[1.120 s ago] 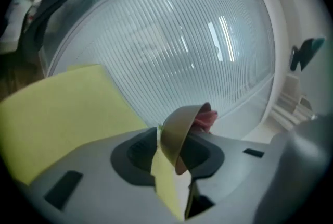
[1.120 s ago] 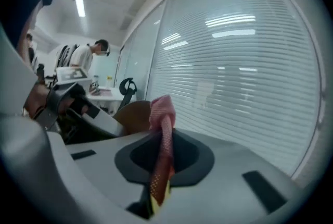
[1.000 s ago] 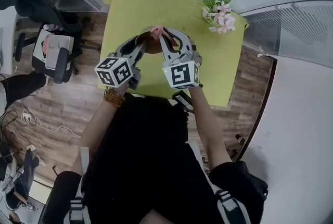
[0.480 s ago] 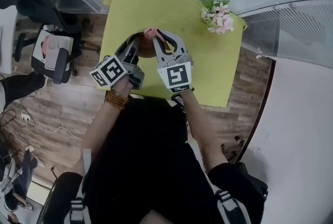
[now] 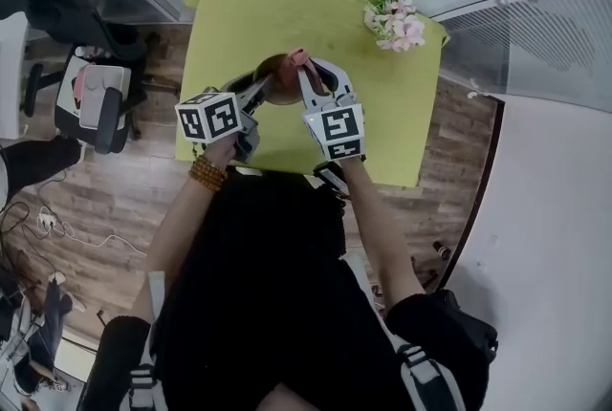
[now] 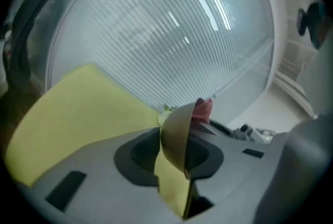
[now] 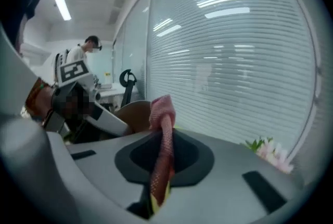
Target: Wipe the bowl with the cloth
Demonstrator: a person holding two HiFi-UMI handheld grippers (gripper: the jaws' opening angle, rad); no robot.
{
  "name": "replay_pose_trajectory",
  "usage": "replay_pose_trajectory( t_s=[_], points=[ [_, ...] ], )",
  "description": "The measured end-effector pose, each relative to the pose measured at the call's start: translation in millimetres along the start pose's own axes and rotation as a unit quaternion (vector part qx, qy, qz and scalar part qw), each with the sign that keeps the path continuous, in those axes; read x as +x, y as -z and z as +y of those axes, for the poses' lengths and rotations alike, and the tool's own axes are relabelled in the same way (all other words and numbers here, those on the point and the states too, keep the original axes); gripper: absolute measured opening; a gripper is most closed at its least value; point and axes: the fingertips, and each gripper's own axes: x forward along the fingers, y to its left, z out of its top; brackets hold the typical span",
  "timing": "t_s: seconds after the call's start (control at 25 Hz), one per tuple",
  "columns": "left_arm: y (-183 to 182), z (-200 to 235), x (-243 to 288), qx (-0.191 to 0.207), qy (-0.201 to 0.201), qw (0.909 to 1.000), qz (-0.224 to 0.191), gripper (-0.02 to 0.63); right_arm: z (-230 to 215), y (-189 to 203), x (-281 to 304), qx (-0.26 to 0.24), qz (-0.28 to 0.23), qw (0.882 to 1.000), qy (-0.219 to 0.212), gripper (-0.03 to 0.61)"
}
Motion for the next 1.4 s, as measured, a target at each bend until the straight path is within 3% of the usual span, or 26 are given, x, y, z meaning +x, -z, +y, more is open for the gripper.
replay_pose_trajectory(
  t_s=[0.08, 0.16, 0.24, 0.28, 0.36, 0.48, 0.56, 0.68, 0.76, 0.84, 0.88, 0.92, 0.96, 1.04, 1.12, 1.16, 1.2, 1.28, 1.36, 1.4],
  points=[
    [0, -5, 5, 0.097, -0.018, 0.9946, 0.033, 0.097, 0, -8, -5, -0.104, 0.010, 0.994, -0.015, 0.020],
    [6, -8, 10, 0.168, -0.035, 0.9829, 0.067, 0.079, 6, -16, -10, -0.192, 0.011, 0.981, -0.029, 0.020],
    [12, -9, 15, 0.183, -0.042, 0.9785, 0.085, 0.044, 11, -21, -13, -0.239, 0.009, 0.970, -0.033, 0.020],
    [10, -8, 15, 0.159, -0.039, 0.9834, 0.078, 0.039, 11, -22, -13, -0.241, 0.006, 0.970, -0.030, 0.020],
    [2, -7, 12, 0.072, -0.026, 0.9962, 0.040, 0.029, 9, -28, -11, -0.218, -0.007, 0.976, -0.017, 0.020],
    [-10, -2, 5, -0.035, -0.016, 0.9990, -0.023, 0.031, 10, -40, -9, -0.183, -0.023, 0.983, 0.012, 0.023],
    [-19, 2, -1, -0.093, -0.012, 0.9939, -0.058, 0.033, 11, -43, -7, -0.147, -0.034, 0.988, 0.027, 0.023],
    [-29, 6, -9, -0.147, -0.010, 0.9835, -0.105, 0.037, 8, -43, -4, -0.066, -0.055, 0.995, 0.044, 0.021],
    [-34, 12, -13, -0.198, -0.002, 0.9691, -0.147, 0.042, 7, -41, -2, 0.005, -0.072, 0.996, 0.054, 0.021],
    [-33, 22, -13, -0.262, 0.015, 0.9480, -0.180, 0.046, 7, -36, 4, 0.067, -0.078, 0.993, 0.058, 0.025],
    [-29, 29, -11, -0.287, 0.023, 0.9402, -0.182, 0.047, 8, -32, 9, 0.083, -0.071, 0.992, 0.056, 0.028],
    [-22, 34, -8, -0.299, 0.029, 0.9379, -0.173, 0.048, 10, -27, 13, 0.086, -0.059, 0.993, 0.052, 0.031],
    [-16, 37, -4, -0.294, 0.035, 0.9425, -0.154, 0.048, 10, -21, 17, 0.078, -0.044, 0.995, 0.046, 0.031],
    [-8, 33, 3, -0.233, 0.047, 0.9664, -0.099, 0.054, 8, -13, 22, 0.044, -0.020, 0.998, 0.034, 0.029],
    [-9, 22, 5, -0.106, 0.036, 0.9930, -0.039, 0.065, 3, -17, 20, -0.019, -0.014, 0.999, 0.028, 0.029],
    [-12, 19, 5, -0.026, 0.014, 0.9994, -0.018, 0.083, 1, -22, 18, -0.068, -0.013, 0.997, 0.027, 0.024],
    [-18, 16, 3, 0.053, -0.013, 0.9985, -0.004, 0.086, 2, -29, 17, -0.123, -0.012, 0.992, 0.027, 0.021],
    [-32, 9, 0, 0.181, -0.056, 0.9818, 0.011, 0.084, 9, -44, 12, -0.216, -0.015, 0.976, 0.022, 0.020],
    [-42, 0, -3, 0.245, -0.070, 0.9668, 0.017, 0.041, 17, -61, 3, -0.269, -0.024, 0.962, 0.026, 0.021],
    [-47, -6, -5, 0.246, -0.067, 0.9668, 0.011, 0.038, 20, -70, -1, -0.286, -0.030, 0.957, 0.034, 0.023]
  ],
)
